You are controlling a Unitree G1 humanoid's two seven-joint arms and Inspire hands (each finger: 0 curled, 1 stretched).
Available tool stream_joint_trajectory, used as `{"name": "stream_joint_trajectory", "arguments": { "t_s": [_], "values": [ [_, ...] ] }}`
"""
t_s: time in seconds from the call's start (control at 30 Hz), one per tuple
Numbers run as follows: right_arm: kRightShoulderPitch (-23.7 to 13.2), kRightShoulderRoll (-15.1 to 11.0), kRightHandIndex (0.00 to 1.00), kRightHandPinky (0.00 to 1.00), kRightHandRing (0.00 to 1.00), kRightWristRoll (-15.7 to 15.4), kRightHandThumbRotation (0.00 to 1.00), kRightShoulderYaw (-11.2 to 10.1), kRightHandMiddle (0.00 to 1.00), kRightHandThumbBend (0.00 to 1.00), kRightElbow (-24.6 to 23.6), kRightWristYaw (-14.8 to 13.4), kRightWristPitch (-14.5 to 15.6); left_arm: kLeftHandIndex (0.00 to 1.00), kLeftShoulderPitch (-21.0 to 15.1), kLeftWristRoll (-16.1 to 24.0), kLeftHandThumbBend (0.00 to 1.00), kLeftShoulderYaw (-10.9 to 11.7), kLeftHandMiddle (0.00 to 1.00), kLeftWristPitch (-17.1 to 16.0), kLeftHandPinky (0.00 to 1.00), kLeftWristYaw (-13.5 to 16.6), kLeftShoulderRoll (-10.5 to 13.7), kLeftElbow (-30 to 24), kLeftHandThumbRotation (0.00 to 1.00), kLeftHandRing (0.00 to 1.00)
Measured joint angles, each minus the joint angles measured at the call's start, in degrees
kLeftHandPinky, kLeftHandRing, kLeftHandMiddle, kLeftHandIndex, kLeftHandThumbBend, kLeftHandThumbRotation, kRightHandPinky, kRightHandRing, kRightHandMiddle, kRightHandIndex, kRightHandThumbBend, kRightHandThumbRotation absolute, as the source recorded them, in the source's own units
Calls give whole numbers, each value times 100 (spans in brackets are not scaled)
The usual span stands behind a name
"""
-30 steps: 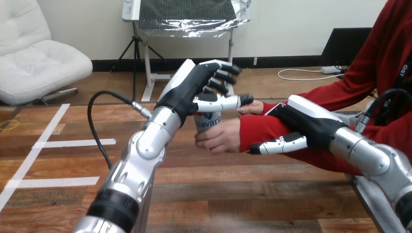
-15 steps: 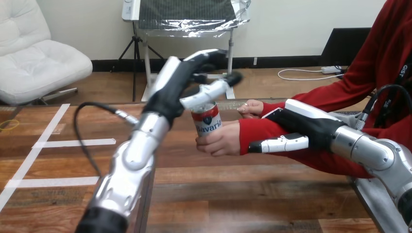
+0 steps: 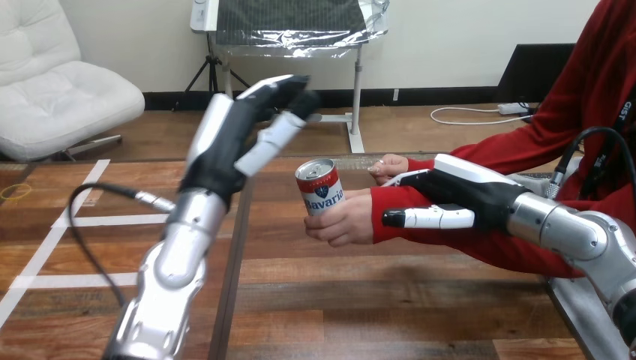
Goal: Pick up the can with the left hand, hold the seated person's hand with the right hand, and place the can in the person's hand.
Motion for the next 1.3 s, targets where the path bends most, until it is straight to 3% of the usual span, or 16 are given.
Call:
{"name": "stream_joint_trajectory", "arguments": {
  "t_s": [0.33,0.73,1.0,1.3],
  "values": [
    [34,2,94,74,86,101,100,0,89,100,-240,254,13,75,376,-154,69,191,81,-4,85,22,24,-448,100,84],
    [229,0,93,72,86,93,100,0,90,100,-620,209,44,74,743,-202,71,324,79,-60,84,17,44,-864,100,81],
    [498,13,90,72,85,103,100,-38,89,98,-947,-114,232,72,1126,-264,67,364,77,-295,84,17,43,-1117,100,79],
    [982,193,90,74,87,378,100,-344,90,85,-1383,-619,480,70,1590,-432,62,457,76,-688,79,19,32,-1288,100,77]
  ]
}}
